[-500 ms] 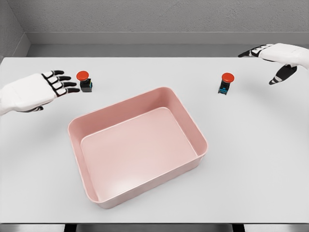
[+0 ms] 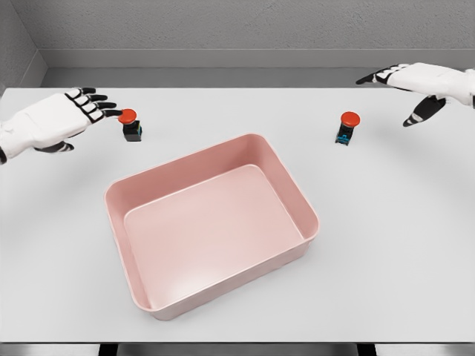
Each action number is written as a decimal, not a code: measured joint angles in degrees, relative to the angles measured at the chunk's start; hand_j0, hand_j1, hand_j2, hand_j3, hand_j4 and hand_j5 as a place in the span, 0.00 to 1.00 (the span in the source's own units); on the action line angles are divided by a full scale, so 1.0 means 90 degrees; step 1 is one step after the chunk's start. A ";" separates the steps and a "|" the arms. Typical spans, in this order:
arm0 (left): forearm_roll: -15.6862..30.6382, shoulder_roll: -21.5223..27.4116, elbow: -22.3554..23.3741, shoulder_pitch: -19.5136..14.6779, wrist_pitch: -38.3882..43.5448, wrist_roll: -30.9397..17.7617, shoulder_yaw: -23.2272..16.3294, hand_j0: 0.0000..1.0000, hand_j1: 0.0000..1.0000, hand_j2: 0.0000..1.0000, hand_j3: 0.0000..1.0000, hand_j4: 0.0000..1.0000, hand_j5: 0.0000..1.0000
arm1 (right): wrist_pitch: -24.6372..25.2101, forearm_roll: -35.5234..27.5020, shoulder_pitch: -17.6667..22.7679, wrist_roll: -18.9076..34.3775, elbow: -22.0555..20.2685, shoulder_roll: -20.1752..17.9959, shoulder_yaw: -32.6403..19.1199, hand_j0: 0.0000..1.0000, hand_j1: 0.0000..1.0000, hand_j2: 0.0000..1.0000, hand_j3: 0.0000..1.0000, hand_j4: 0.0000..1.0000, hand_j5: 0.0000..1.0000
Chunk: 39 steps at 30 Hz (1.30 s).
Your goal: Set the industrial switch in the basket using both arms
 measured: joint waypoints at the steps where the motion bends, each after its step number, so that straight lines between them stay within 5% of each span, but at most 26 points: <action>1: -0.0023 -0.0105 0.0146 -0.0225 0.0001 0.0001 -0.0117 1.00 1.00 1.00 1.00 1.00 1.00 | 0.0000 -0.0001 -0.0010 0.0001 -0.0009 0.0047 0.0001 1.00 1.00 1.00 1.00 1.00 1.00; 10: -0.0287 -0.0837 0.0637 -0.0527 0.0000 0.0000 -0.0501 1.00 1.00 1.00 1.00 1.00 1.00 | 0.0000 0.0000 -0.0107 -0.0013 -0.0038 0.0361 0.0350 1.00 1.00 1.00 1.00 1.00 1.00; 27: -0.0338 -0.1804 0.2939 -0.1494 -0.0001 -0.0001 -0.0806 1.00 1.00 1.00 1.00 1.00 1.00 | 0.0001 0.0016 -0.0225 -0.0006 0.0137 0.0639 0.1092 0.99 0.99 0.99 0.99 0.99 0.99; 39: -0.0341 -0.2120 0.3217 -0.1504 -0.0002 0.0014 -0.0859 1.00 1.00 1.00 1.00 1.00 1.00 | 0.0001 0.0085 -0.0322 -0.0006 0.0725 0.0873 0.1183 0.93 0.93 0.93 0.93 0.93 0.93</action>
